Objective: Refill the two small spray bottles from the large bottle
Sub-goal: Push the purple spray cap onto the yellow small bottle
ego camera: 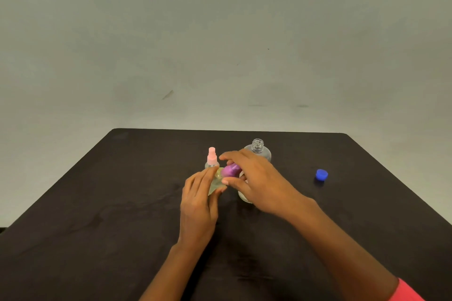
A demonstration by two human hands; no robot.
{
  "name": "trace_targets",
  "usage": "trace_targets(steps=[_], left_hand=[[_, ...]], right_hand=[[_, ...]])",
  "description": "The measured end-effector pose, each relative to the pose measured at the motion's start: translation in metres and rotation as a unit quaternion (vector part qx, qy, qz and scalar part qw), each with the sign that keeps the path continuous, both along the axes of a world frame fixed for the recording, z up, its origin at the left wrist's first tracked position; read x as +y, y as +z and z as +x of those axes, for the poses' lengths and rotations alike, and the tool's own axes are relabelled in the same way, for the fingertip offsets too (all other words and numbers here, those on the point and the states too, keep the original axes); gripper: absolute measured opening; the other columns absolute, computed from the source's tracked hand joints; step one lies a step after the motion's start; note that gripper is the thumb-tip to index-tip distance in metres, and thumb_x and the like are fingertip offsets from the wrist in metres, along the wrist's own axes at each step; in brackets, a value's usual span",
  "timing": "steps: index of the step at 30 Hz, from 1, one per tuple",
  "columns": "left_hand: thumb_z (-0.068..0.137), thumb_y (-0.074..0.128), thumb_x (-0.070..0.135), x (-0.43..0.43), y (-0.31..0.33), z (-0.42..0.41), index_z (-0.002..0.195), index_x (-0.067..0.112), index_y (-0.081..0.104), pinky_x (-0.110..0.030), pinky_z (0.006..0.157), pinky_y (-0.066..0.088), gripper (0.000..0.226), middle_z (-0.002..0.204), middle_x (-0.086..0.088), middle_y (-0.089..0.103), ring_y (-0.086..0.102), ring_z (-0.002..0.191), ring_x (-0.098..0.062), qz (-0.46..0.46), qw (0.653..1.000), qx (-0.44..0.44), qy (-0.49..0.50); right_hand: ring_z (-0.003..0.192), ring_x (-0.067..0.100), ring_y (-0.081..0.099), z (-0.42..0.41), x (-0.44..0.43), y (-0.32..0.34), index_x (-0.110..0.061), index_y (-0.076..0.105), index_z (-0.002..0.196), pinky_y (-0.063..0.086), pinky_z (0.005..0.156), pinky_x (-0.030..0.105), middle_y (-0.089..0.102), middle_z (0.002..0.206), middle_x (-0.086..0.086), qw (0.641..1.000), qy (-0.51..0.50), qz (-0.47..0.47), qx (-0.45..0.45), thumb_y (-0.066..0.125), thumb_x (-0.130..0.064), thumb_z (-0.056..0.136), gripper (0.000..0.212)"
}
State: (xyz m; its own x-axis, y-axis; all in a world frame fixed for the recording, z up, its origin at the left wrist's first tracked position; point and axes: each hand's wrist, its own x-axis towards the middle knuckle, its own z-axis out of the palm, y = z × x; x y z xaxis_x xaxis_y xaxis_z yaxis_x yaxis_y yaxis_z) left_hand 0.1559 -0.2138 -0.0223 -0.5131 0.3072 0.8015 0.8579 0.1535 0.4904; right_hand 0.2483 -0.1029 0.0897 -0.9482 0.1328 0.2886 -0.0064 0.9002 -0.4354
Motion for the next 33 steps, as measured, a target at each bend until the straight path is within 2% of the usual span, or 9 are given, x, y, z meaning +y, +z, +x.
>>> trace_targets(steps=[6, 10, 14, 18, 22, 26, 28, 30, 33], left_hand=[[0.085, 0.057, 0.025, -0.002, 0.000, -0.002, 0.130, 0.015, 0.045, -0.024, 0.093, 0.045, 0.047, 0.118, -0.009, 0.063, 0.048, 0.113, -0.009, -0.019, 1.000, 0.016, 0.006], [0.085, 0.055, 0.025, -0.002, 0.002, -0.003, 0.127, 0.012, 0.047, -0.024, 0.097, 0.041, 0.045, 0.116, -0.012, 0.064, 0.050, 0.111, -0.013, -0.018, 0.999, 0.038, 0.017], [0.086, 0.054, 0.027, -0.002, 0.004, 0.000, 0.126, 0.013, 0.048, -0.024, 0.093, 0.045, 0.043, 0.115, -0.012, 0.065, 0.050, 0.110, -0.014, -0.015, 0.999, 0.046, 0.024], [0.086, 0.053, 0.027, -0.001, 0.004, 0.000, 0.125, 0.011, 0.047, -0.033, 0.088, 0.048, 0.042, 0.112, -0.016, 0.067, 0.051, 0.107, -0.017, -0.019, 0.996, 0.073, 0.043], [0.089, 0.052, 0.026, -0.001, 0.004, 0.003, 0.126, 0.011, 0.048, -0.029, 0.090, 0.045, 0.040, 0.113, -0.015, 0.066, 0.051, 0.108, -0.019, -0.019, 0.994, 0.094, 0.058], [0.088, 0.052, 0.025, 0.000, 0.004, 0.004, 0.127, 0.013, 0.047, -0.028, 0.093, 0.040, 0.042, 0.115, -0.014, 0.065, 0.050, 0.109, -0.019, -0.030, 0.994, 0.095, 0.053], [0.087, 0.052, 0.025, 0.000, 0.004, 0.003, 0.128, 0.013, 0.046, -0.025, 0.094, 0.038, 0.043, 0.115, -0.014, 0.064, 0.050, 0.110, -0.018, -0.028, 0.995, 0.082, 0.053], [0.087, 0.052, 0.024, -0.001, 0.004, 0.002, 0.127, 0.012, 0.047, -0.024, 0.094, 0.036, 0.042, 0.114, -0.015, 0.065, 0.049, 0.109, -0.018, -0.022, 0.996, 0.074, 0.055], [0.087, 0.053, 0.022, -0.001, 0.006, 0.001, 0.126, 0.011, 0.047, -0.024, 0.093, 0.037, 0.041, 0.113, -0.015, 0.065, 0.049, 0.108, -0.018, -0.011, 0.995, 0.075, 0.057]], right_hand=[[0.089, 0.011, 0.057, -0.002, 0.008, -0.006, -0.017, 0.067, 0.108, 0.047, 0.084, 0.027, 0.064, 0.100, 0.001, 0.999, 0.002, -0.015, 0.052, 0.063, -0.021, 0.088, 0.021], [0.087, 0.010, 0.060, -0.001, 0.007, -0.008, -0.019, 0.068, 0.109, 0.050, 0.082, 0.025, 0.067, 0.097, 0.000, 0.997, -0.012, -0.028, 0.073, 0.066, -0.025, 0.085, 0.024], [0.088, 0.012, 0.061, 0.002, 0.008, -0.005, -0.018, 0.067, 0.109, 0.051, 0.080, 0.021, 0.067, 0.097, 0.000, 0.992, -0.009, -0.055, 0.110, 0.067, -0.027, 0.085, 0.026], [0.079, 0.009, 0.060, 0.001, 0.006, -0.008, -0.015, 0.069, 0.092, 0.050, 0.072, 0.021, 0.067, 0.086, -0.002, 0.985, -0.043, -0.086, 0.145, 0.069, -0.028, 0.082, 0.016], [0.070, 0.011, 0.062, -0.004, 0.005, -0.012, -0.012, 0.066, 0.081, 0.054, 0.067, 0.029, 0.067, 0.074, 0.000, 0.978, -0.119, -0.119, 0.120, 0.065, -0.044, 0.082, 0.032], [0.058, 0.009, 0.050, -0.001, 0.007, -0.010, -0.018, 0.056, 0.070, 0.036, 0.054, 0.017, 0.050, 0.061, -0.007, 0.984, -0.154, -0.018, 0.084, 0.048, -0.059, 0.084, 0.044], [0.069, 0.007, 0.055, 0.003, 0.010, -0.006, -0.021, 0.063, 0.087, 0.042, 0.061, 0.016, 0.058, 0.075, -0.008, 0.992, -0.089, -0.039, 0.076, 0.052, -0.053, 0.086, 0.034], [0.085, 0.007, 0.058, 0.006, 0.012, -0.003, -0.021, 0.063, 0.107, 0.049, 0.074, 0.017, 0.063, 0.095, -0.006, 0.995, -0.031, -0.046, 0.077, 0.064, -0.036, 0.086, 0.026], [0.080, 0.006, 0.060, 0.007, 0.010, -0.002, -0.016, 0.070, 0.097, 0.049, 0.073, 0.014, 0.065, 0.088, -0.006, 0.989, -0.056, -0.086, 0.110, 0.070, -0.023, 0.082, 0.016]])
